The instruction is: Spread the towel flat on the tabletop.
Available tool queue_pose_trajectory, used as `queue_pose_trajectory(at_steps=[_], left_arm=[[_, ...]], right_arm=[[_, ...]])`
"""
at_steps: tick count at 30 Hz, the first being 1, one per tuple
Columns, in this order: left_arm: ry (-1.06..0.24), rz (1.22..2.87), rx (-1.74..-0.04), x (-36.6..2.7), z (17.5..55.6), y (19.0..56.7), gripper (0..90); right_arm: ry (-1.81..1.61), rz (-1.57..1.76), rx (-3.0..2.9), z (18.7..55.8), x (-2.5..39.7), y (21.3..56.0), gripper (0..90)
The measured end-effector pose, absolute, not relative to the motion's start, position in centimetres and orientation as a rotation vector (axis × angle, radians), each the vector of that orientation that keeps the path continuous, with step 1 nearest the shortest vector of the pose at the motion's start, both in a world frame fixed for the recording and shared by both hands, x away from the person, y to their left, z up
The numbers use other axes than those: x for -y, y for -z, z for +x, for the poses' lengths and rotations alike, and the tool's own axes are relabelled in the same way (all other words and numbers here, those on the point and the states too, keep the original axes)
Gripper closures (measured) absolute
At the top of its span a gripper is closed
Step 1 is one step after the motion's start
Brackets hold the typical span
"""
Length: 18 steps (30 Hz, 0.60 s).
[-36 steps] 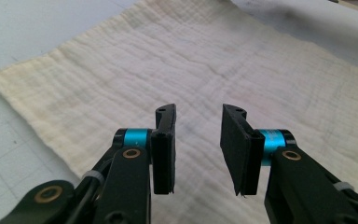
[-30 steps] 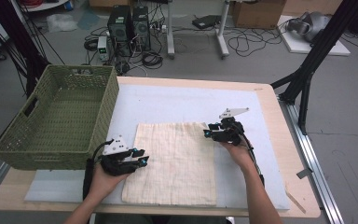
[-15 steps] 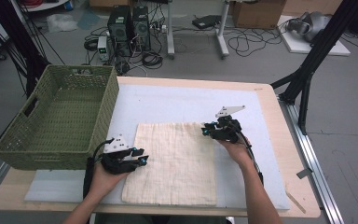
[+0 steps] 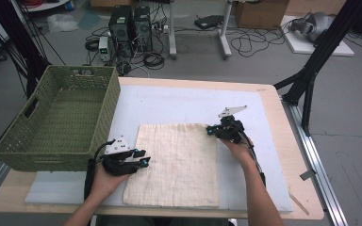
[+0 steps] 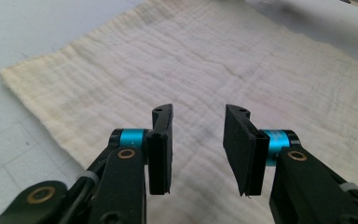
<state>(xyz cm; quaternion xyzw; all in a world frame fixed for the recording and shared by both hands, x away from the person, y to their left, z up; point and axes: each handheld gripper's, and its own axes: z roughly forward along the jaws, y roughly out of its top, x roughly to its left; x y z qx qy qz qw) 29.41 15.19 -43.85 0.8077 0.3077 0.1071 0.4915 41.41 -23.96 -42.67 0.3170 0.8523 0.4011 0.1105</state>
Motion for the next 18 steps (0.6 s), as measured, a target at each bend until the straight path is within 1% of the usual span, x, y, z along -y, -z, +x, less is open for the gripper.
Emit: queue_pose_trajectory(at_steps=[1,2,3,9,14,18], left_arm=[[-0.260,1.959,-0.748,-15.2,29.4,43.9,62.6],[-0.259,1.959,-0.749,-15.2,29.4,43.9,62.6],[-0.259,1.958,-0.749,-15.2,29.3,43.9,62.4],[-0.261,1.952,-0.752,-15.3,29.2,43.8,61.5],[-0.260,1.950,-0.755,-15.3,29.3,43.8,60.9],[-0.262,1.949,-0.759,-15.3,29.3,43.8,60.5]], right_arm=[[-1.172,0.908,-2.493,41.2,23.8,42.3,86.6],[-1.165,0.892,-2.485,40.8,23.7,42.0,82.3],[-1.165,0.887,-2.476,40.6,23.4,41.8,73.5],[-1.245,0.761,-2.543,39.3,21.8,41.2,73.5],[-1.279,0.884,-2.510,40.2,23.3,41.6,75.6],[-1.149,0.921,-2.533,40.6,23.6,42.6,76.5]])
